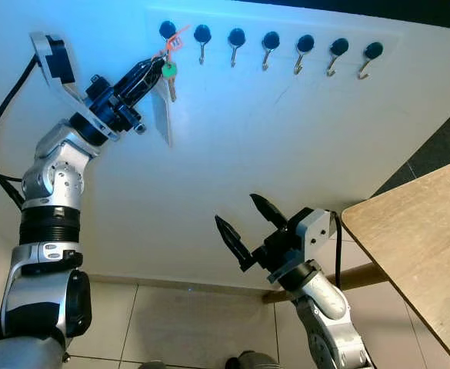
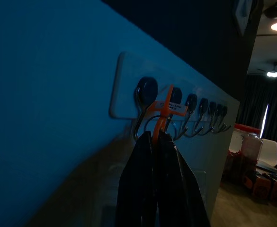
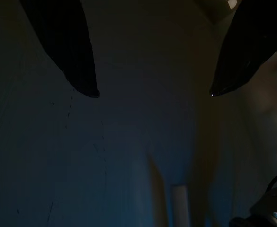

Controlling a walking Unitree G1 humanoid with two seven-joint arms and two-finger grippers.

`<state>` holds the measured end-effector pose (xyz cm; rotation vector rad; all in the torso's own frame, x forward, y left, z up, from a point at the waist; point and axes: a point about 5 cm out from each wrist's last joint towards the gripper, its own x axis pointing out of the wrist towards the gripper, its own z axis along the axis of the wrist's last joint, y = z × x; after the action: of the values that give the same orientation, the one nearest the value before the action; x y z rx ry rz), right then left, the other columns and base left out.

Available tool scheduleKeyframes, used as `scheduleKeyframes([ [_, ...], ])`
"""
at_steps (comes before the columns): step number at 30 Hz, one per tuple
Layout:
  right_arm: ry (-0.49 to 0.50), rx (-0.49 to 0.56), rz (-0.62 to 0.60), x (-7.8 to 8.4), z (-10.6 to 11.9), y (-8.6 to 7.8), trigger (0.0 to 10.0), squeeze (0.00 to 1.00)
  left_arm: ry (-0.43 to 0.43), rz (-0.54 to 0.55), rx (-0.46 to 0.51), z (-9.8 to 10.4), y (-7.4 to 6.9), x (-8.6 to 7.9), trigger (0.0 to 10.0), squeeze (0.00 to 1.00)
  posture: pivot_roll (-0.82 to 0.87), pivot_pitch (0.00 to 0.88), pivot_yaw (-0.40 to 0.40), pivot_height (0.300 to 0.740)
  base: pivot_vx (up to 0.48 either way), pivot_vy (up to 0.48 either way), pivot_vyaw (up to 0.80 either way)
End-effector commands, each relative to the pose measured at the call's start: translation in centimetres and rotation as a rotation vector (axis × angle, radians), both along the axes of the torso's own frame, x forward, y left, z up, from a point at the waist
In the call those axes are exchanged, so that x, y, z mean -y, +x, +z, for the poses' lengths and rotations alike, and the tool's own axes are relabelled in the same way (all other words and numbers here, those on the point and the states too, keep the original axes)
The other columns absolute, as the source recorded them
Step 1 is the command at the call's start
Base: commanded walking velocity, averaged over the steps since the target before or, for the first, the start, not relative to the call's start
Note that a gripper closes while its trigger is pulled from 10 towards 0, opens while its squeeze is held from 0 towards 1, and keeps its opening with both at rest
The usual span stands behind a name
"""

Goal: Hang keys on a hook

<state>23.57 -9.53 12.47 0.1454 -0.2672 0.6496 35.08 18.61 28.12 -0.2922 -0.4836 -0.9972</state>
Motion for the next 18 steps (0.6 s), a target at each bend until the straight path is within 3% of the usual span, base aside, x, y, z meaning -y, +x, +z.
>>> scheduleKeyframes([
  [1,0.006,0.004,-0.001,0.1,0.2,-0.1,10.0,0.0,-0.001,-0.016,-0.008,-0.1,0.2,0.7,10.0,0.0,0.0,0.083,-0.058,0.74,0.0,0.0,0.0],
  [11,0.006,0.006,0.005,-0.1,0.2,-0.2,10.0,0.0,-0.013,0.044,-0.093,-0.7,1.1,0.3,10.0,0.0,0.0,0.073,-0.055,0.74,0.0,0.0,0.0],
  [18,0.005,0.004,0.007,-0.1,0.1,-0.2,10.0,0.0,0.024,0.081,-0.178,-1.9,1.5,0.2,10.0,0.0,0.0,0.076,-0.057,0.74,0.0,0.0,0.0],
])
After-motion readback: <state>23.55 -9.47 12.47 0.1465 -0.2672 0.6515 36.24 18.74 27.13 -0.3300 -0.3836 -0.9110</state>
